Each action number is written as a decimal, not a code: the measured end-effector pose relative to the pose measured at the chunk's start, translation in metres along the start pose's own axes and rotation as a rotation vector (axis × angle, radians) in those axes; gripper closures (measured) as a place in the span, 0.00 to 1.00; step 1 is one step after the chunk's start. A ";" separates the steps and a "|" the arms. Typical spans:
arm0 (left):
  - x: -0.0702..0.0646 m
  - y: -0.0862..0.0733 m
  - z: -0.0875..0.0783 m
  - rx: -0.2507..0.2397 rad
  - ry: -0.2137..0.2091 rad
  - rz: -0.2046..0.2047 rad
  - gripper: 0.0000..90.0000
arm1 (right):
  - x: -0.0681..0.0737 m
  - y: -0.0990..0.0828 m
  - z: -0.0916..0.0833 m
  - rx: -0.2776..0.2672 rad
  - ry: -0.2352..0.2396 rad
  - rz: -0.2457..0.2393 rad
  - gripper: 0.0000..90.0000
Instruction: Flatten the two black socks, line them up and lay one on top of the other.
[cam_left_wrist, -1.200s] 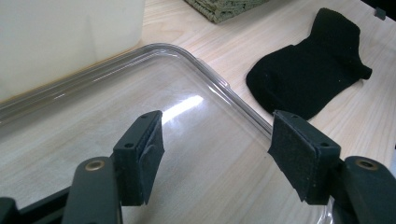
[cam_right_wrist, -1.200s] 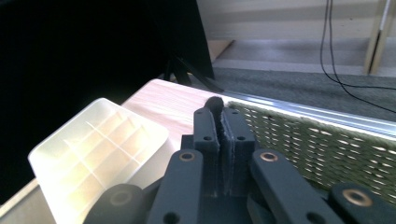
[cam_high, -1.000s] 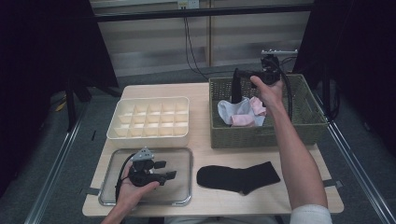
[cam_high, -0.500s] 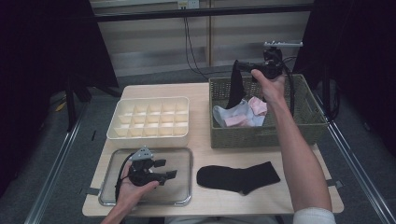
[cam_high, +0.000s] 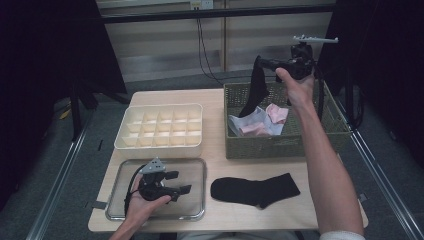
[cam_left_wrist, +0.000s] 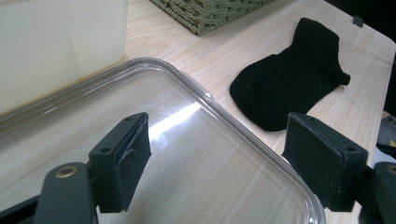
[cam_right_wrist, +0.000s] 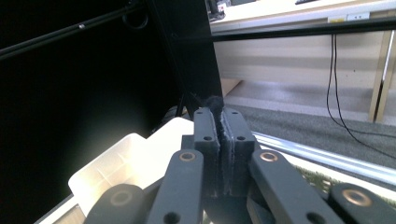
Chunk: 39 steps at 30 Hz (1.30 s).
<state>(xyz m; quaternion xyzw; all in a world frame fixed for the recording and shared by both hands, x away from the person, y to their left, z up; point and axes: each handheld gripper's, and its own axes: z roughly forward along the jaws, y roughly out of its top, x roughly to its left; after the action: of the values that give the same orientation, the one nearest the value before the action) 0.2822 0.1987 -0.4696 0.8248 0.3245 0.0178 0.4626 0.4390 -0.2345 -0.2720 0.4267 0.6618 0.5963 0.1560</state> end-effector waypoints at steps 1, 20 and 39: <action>0.000 0.000 0.000 0.000 0.002 0.000 0.26 | 0.001 0.002 -0.001 -0.006 0.005 -0.002 0.95; -0.001 -0.001 -0.002 -0.006 0.011 0.003 0.27 | 0.012 0.024 -0.015 -0.060 0.017 -0.013 0.95; -0.003 -0.002 -0.002 -0.006 0.019 0.023 0.31 | 0.035 0.033 -0.041 -0.119 0.069 -0.034 0.95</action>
<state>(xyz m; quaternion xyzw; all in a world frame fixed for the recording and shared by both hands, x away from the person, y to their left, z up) 0.2778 0.1991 -0.4692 0.8268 0.3194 0.0322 0.4619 0.4017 -0.2373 -0.2215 0.3847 0.6372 0.6463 0.1685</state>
